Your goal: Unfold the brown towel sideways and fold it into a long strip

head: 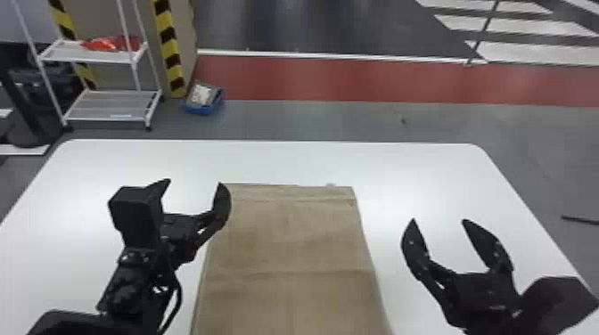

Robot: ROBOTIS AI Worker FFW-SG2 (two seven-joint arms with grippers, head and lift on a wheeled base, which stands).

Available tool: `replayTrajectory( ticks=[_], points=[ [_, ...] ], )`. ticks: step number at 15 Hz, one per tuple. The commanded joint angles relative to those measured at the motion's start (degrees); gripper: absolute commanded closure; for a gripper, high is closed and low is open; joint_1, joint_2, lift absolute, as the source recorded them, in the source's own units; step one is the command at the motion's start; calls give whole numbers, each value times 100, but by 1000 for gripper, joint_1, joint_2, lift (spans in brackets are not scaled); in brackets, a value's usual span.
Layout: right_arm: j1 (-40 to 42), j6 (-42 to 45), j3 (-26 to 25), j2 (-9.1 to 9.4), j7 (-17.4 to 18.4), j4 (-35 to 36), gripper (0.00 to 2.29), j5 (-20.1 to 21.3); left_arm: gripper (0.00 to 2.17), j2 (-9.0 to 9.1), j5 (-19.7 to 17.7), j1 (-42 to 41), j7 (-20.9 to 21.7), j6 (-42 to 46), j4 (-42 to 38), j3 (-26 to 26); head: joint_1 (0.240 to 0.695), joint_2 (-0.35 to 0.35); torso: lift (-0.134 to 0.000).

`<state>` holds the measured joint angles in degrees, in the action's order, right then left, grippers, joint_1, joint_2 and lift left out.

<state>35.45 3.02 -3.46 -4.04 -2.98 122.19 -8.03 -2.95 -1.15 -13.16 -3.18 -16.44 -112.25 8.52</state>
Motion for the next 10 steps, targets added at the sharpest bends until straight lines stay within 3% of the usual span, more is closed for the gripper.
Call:
replayTrajectory(
  ticks=[1,5,6,10],
  points=[
    [-3,0,4,-1,26,-11,124,3,140,5,0,516,72,-427,458,63,695,-105,-121],
    [-99,0,30,-1,96,-116,124,3,228,14,9,1167,230,-1077,1293,133,695,-122,-121],
    [-126,0,39,-1,96,-151,124,3,336,23,-61,1263,230,-1235,1434,133,695,-122,-121],
    [-205,-17,56,-1,96,-257,124,3,485,58,-35,1474,248,-1235,1794,133,695,-119,-121]
  ],
)
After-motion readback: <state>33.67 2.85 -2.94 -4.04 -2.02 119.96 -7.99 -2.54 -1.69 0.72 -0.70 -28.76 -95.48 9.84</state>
